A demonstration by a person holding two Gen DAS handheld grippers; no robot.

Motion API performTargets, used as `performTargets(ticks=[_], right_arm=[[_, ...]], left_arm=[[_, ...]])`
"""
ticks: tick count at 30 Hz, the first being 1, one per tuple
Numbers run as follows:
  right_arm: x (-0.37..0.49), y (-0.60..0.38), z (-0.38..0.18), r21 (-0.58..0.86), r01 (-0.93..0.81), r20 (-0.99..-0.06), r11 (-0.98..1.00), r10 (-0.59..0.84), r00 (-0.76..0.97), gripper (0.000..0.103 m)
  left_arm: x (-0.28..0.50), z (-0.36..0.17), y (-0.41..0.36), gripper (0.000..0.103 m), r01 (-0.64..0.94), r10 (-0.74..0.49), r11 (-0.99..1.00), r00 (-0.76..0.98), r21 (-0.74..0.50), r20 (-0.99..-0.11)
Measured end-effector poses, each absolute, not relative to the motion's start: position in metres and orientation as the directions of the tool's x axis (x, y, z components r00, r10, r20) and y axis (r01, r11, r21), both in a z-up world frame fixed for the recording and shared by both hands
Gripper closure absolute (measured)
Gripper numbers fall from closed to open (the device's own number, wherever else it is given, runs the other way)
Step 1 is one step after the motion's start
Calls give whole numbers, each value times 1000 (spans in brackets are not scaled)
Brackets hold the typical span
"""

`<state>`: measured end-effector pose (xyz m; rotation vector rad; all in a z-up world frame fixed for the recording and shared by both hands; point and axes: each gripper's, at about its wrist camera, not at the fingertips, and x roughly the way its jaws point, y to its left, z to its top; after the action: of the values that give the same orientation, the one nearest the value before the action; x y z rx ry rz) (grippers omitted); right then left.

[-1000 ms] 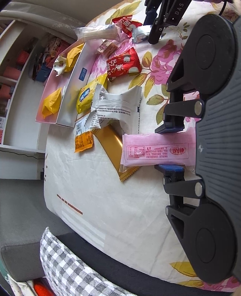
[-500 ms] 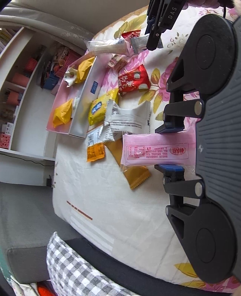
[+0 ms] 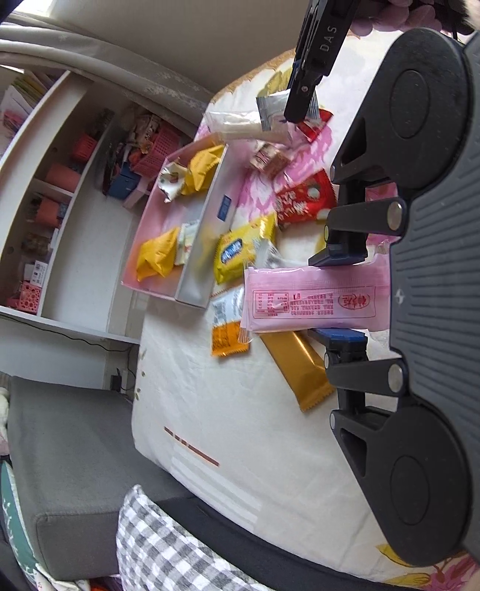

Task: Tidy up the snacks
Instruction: 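Carry the pink wafer bar and silver packet into the pink box and open both tools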

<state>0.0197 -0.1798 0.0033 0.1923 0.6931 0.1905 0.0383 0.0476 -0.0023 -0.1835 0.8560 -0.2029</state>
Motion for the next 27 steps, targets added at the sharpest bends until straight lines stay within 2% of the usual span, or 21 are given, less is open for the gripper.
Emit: performTargets(ticks=[8, 14, 18, 27], right_arm=[[44, -180, 21, 292, -83, -583, 953, 247, 774, 81], [70, -184, 22, 354, -52, -576, 934, 261, 775, 81], [91, -188, 18, 424, -35, -586, 905, 304, 751, 81], [136, -208, 1, 616, 26, -537, 787, 395, 745, 81]], left_arm=[[64, 7, 31, 74, 100, -270, 957, 660, -274, -701], [90, 3, 20, 74, 78, -238, 964, 677, -254, -697], [106, 2, 13, 74, 77, -228, 967, 685, -242, -692], [159, 5, -3, 74, 123, -290, 951, 675, -284, -679]])
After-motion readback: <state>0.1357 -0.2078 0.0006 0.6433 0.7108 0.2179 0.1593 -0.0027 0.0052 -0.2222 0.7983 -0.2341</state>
